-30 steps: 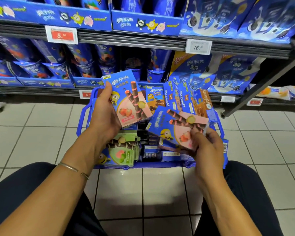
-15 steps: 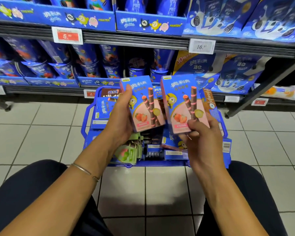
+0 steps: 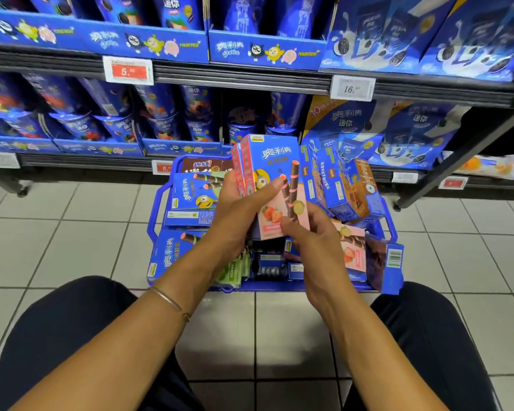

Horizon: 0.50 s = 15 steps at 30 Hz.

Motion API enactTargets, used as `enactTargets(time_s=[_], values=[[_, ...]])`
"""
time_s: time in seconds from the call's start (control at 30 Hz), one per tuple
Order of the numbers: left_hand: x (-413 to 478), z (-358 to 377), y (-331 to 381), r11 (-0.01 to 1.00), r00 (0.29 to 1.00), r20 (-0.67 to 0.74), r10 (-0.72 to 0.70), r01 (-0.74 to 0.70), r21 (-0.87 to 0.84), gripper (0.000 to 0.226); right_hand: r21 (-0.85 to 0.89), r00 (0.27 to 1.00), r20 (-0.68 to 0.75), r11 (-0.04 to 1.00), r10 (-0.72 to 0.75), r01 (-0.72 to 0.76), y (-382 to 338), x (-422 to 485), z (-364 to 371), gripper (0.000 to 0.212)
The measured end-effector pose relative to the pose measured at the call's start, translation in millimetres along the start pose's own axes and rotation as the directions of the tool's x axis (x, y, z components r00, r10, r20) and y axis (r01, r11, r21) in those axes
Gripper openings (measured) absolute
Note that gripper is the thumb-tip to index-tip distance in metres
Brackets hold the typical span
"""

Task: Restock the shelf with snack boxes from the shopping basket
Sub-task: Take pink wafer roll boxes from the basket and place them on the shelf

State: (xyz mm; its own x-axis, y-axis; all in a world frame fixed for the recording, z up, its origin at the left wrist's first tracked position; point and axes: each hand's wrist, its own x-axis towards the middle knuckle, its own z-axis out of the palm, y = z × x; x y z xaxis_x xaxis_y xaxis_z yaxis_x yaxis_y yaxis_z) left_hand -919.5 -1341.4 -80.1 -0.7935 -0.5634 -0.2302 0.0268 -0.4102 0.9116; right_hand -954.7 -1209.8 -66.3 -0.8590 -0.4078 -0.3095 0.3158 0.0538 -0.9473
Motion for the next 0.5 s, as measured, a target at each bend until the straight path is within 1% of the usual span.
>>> enactTargets(time_s=[0.07,0.13,0.2,0.23,0.27,0.3,0.33,0.37,0.4,0.43,0.47,0.5], values=[[-0.2,-1.0,0.0,1.000,1.000,-0.014,0.012,-0.011,0.026,0.049,-0.013,1.000,0.027,1.000,-0.004,0.004,-1.7,1.3,-3.4,0.030],[1.0,-2.1,2.1,1.000,1.000,-0.014,-0.007,0.007,0.010,0.046,-0.011,0.999,0.052,1.000,0.012,-0.011,-6.4,6.8,-11.7,0.030],[2.2,-4.5,4.7,0.999,0.999,-0.011,-0.035,0.035,-0.031,0.049,0.002,1.000,-0.001,1.000,0.030,-0.030,-9.4,17.7,-26.4,0.032],[2.9,-6.1,5.8,0.998,0.999,-0.013,-0.047,0.047,-0.052,0.052,-0.039,0.999,-0.042,0.999,0.004,-0.006,-10.2,23.7,-35.9,0.028],[3.9,-7.8,6.6,0.996,0.998,-0.017,-0.059,0.057,-0.070,0.052,-0.140,0.996,-0.080,0.990,-0.044,0.033,-10.4,29.7,-46.0,0.023],[5.2,-9.7,7.1,0.994,0.997,-0.021,-0.068,0.066,-0.087,0.048,-0.281,0.991,-0.093,0.957,-0.097,0.068,-9.4,35.0,-56.1,0.020],[6.6,-11.4,6.9,0.992,0.997,-0.024,-0.077,0.074,-0.104,0.042,-0.439,0.987,-0.073,0.893,-0.142,0.096,-7.7,39.7,-65.8,0.022],[8.2,-13.0,5.6,0.989,0.996,-0.024,-0.088,0.084,-0.121,0.037,-0.594,0.987,-0.025,0.796,-0.161,0.115,-5.5,43.8,-74.5,0.028],[9.0,-13.9,4.6,0.987,0.995,-0.024,-0.099,0.095,-0.132,0.038,-0.732,0.988,0.032,0.670,-0.151,0.126,-3.3,47.1,-82.0,0.038],[9.4,-13.8,3.9,0.985,0.993,-0.028,-0.112,0.107,-0.135,0.046,-0.834,0.989,0.089,0.535,-0.115,0.137,-1.5,49.2,-87.8,0.050],[8.9,-13.3,4.4,0.983,0.991,-0.034,-0.129,0.123,-0.135,0.059,-0.894,0.989,0.134,0.423,-0.060,0.147,-0.1,49.5,-92.3,0.063],[8.7,-12.3,4.3,0.980,0.988,-0.040,-0.152,0.146,-0.133,0.077,-0.923,0.986,0.167,0.350,-0.005,0.159,1.7,49.0,-94.9,0.075]])
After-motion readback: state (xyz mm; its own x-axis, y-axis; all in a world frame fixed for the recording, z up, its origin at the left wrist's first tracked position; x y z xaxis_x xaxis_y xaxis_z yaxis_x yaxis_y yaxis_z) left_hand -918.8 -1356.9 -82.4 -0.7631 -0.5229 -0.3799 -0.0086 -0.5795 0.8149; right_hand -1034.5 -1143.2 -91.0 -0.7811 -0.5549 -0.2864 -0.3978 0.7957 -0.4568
